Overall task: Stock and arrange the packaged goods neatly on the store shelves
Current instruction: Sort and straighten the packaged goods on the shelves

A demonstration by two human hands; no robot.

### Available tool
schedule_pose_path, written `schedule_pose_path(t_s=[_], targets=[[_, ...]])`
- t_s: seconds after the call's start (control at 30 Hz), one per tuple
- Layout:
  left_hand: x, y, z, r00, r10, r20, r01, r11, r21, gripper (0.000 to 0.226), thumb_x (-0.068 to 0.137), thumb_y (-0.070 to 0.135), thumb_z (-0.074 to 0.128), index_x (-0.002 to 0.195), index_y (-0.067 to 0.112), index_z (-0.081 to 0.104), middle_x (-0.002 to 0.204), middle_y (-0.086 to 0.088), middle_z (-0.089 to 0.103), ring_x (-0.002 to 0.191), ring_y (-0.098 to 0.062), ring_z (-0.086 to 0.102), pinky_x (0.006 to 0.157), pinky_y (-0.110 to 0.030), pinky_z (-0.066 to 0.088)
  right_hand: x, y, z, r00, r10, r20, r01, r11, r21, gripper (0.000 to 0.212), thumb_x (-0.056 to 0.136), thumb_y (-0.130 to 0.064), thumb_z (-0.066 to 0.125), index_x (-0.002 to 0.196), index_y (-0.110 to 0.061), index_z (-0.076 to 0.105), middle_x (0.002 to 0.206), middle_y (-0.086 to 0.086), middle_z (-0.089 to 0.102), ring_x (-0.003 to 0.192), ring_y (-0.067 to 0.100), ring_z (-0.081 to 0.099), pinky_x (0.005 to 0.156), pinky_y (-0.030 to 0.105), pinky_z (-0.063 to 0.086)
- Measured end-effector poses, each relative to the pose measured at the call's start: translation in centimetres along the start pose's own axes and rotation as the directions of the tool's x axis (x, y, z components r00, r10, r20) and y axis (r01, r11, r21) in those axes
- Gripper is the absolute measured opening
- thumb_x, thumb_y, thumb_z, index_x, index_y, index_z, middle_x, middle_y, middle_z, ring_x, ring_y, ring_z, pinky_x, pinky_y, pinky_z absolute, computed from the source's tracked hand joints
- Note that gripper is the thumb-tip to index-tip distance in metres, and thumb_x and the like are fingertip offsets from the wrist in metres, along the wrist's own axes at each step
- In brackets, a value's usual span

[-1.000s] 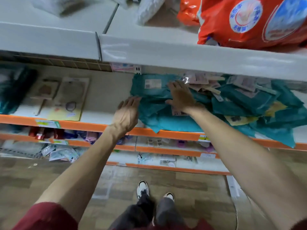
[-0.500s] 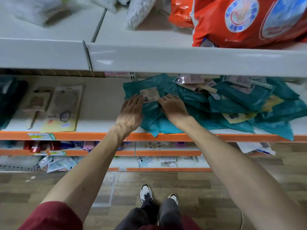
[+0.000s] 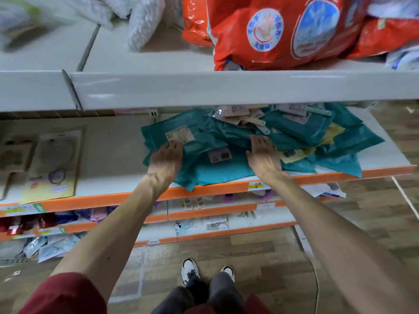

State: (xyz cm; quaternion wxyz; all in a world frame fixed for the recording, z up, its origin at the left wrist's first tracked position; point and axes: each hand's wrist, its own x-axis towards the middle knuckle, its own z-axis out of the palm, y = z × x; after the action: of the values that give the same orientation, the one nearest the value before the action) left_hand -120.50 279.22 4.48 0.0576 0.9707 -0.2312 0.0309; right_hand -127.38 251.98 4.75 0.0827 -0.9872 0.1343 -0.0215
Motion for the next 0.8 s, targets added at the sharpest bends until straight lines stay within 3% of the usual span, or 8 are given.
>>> schedule_pose_path(t_s=[0.07,0.27,0.37,0.43,0.5,0.57,0.67,0.8], targets=[[0.2,-0.1,-0.6,1.000,0.011,-0.026,-0.011,1.000,0.004,0.014,0.094,0.019,0.054,0.104,0.010,0.056,0.098,-0.013,0.068,0.083,-0.034,0.066,0.062,-0.043,0.055,-0.2,0.6,0.0,1.000,0.009,-0.009,-0.009,1.000,-0.017,0.055,0.097,-0.022,0.052,0.146,-0.005,0.034,0.145,0.015,0.042,0.138,0.031,0.032,0.108,0.042,0.030],[1.3,0.0,-5.7,0.991,0.005,-0.133,-0.011,0.999,-0.040,0.027,0.100,0.036,0.040,0.109,0.013,0.050,0.093,-0.016,0.068,0.081,-0.040,0.066,0.063,-0.041,0.046,0.2,-0.8,0.1,0.999,0.031,-0.019,-0.031,0.999,0.015,0.053,0.095,-0.017,0.052,0.143,-0.004,0.035,0.142,0.018,0.044,0.134,0.033,0.035,0.106,0.042,0.032],[2.5,-1.7,-8.5,0.968,-0.099,-0.232,0.034,0.963,-0.267,0.027,0.096,0.032,0.042,0.103,0.007,0.053,0.089,-0.022,0.066,0.078,-0.044,0.065,0.065,-0.042,0.049,0.8,-1.5,0.1,0.998,0.050,-0.042,-0.048,0.998,0.043,0.049,0.094,-0.013,0.049,0.141,-0.005,0.038,0.141,0.019,0.044,0.132,0.033,0.036,0.106,0.041,0.032],[3.0,-3.3,-9.5,0.943,-0.206,-0.262,0.043,0.854,-0.518,0.026,0.090,0.024,0.042,0.086,0.004,0.057,0.078,-0.018,0.065,0.070,-0.035,0.065,0.063,-0.045,0.055,1.3,-1.9,0.0,0.996,0.056,-0.076,-0.052,0.997,0.052,0.045,0.094,-0.013,0.049,0.138,-0.005,0.040,0.138,0.019,0.047,0.128,0.034,0.039,0.103,0.041,0.034],[3.0,-4.2,-9.5,0.927,-0.353,-0.127,0.134,0.628,-0.767,0.016,0.089,0.014,0.046,0.088,0.004,0.059,0.078,-0.010,0.063,0.070,-0.024,0.064,0.066,-0.042,0.057,1.8,-2.1,0.0,0.993,0.050,-0.111,-0.045,0.998,0.049,0.043,0.093,-0.012,0.051,0.135,-0.004,0.043,0.134,0.020,0.049,0.125,0.036,0.043,0.102,0.042,0.036],[2.5,-4.6,-8.2,0.901,-0.417,0.122,0.322,0.451,-0.832,0.010,0.090,0.012,0.054,0.096,0.007,0.060,0.086,-0.006,0.065,0.074,-0.018,0.064,0.064,-0.035,0.057,2.5,-2.0,0.0,0.990,0.034,-0.133,-0.029,0.999,0.035,0.042,0.093,-0.012,0.052,0.134,-0.004,0.044,0.133,0.021,0.050,0.124,0.036,0.043,0.102,0.043,0.036],[1.2,-5.0,-4.4,0.819,-0.479,0.316,0.531,0.424,-0.734,0.015,0.090,0.019,0.064,0.090,0.004,0.062,0.090,-0.012,0.067,0.069,-0.019,0.062,0.057,-0.028,0.052,3.8,-1.5,0.1,0.984,-0.002,-0.177,0.003,1.000,0.004,0.040,0.092,-0.011,0.052,0.131,-0.003,0.047,0.134,0.020,0.051,0.124,0.035,0.043,0.101,0.042,0.037],[0.0,-5.1,-0.4,0.746,-0.531,0.402,0.638,0.396,-0.660,0.033,0.086,0.022,0.071,0.108,-0.002,0.064,0.101,-0.012,0.067,0.085,-0.026,0.064,0.069,-0.033,0.053,6.3,-0.6,0.1,0.982,-0.045,-0.183,0.042,0.999,-0.022,0.042,0.092,-0.013,0.056,0.131,0.000,0.047,0.133,0.022,0.050,0.125,0.038,0.043,0.099,0.047,0.040]])
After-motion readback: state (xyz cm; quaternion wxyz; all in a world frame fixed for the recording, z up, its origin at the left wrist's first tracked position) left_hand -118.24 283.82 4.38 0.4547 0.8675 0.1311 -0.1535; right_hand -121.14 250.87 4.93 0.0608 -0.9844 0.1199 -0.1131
